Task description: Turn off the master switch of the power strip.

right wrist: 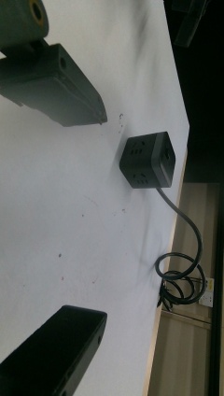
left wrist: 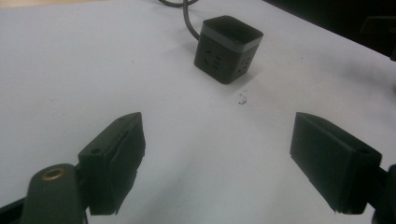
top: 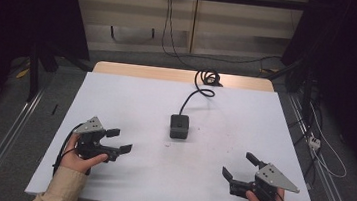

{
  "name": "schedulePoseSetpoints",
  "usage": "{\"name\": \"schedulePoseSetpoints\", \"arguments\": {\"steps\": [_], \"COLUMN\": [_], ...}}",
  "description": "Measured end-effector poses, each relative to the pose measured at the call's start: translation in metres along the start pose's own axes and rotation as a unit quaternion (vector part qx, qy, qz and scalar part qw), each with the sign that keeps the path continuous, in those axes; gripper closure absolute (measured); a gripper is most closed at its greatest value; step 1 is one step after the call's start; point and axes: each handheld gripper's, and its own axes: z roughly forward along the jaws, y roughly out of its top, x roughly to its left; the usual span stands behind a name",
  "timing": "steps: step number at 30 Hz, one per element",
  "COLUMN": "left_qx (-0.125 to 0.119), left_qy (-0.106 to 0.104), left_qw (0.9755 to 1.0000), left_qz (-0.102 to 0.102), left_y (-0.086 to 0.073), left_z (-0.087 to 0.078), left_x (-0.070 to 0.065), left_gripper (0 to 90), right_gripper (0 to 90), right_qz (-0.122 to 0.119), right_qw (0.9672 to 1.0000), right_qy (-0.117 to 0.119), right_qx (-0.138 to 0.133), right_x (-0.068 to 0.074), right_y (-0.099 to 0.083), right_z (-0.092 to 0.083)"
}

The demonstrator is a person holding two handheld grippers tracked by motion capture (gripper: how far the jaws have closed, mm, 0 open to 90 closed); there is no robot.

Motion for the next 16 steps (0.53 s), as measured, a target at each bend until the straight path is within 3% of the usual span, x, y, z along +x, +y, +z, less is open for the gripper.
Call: {"name": "schedulePoseSetpoints", "arguments": {"steps": [9, 16], "left_qx": [0.006, 0.013], "left_qy": [0.015, 0.030], "left_qw": [0.9999, 0.9994], "left_qz": [0.000, 0.008], "left_y": [-0.011, -0.014], "left_z": [-0.012, -0.012], "left_x": [0.003, 0.003], "left_gripper": [16.9, 14.5], "right_gripper": [5.0, 5.0], "right_qz": [-0.001, -0.002], "right_qw": [1.0000, 1.0000], "right_qy": [0.000, 0.000], "right_qx": [0.000, 0.003], "right_x": [0.000, 0.000], "right_y": [0.000, 0.000], "right_z": [0.000, 0.001]}}
